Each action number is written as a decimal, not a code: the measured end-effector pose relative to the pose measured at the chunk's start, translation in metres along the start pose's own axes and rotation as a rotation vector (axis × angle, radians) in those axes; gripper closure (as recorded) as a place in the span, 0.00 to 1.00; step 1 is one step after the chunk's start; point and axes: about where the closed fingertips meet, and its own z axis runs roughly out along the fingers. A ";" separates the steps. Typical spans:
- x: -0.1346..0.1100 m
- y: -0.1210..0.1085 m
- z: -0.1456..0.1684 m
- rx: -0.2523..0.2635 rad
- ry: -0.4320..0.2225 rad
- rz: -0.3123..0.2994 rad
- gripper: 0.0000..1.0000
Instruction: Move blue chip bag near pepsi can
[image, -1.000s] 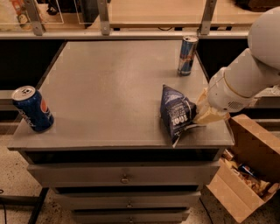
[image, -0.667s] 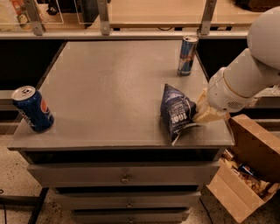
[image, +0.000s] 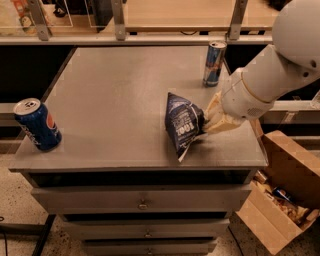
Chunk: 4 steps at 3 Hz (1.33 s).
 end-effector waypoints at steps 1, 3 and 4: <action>-0.039 -0.010 0.008 -0.028 -0.061 -0.084 1.00; -0.108 -0.021 0.046 -0.104 -0.142 -0.206 1.00; -0.134 -0.024 0.059 -0.119 -0.169 -0.246 1.00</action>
Offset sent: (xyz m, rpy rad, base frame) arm 0.0177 0.1364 0.0067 0.0842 0.0256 0.3138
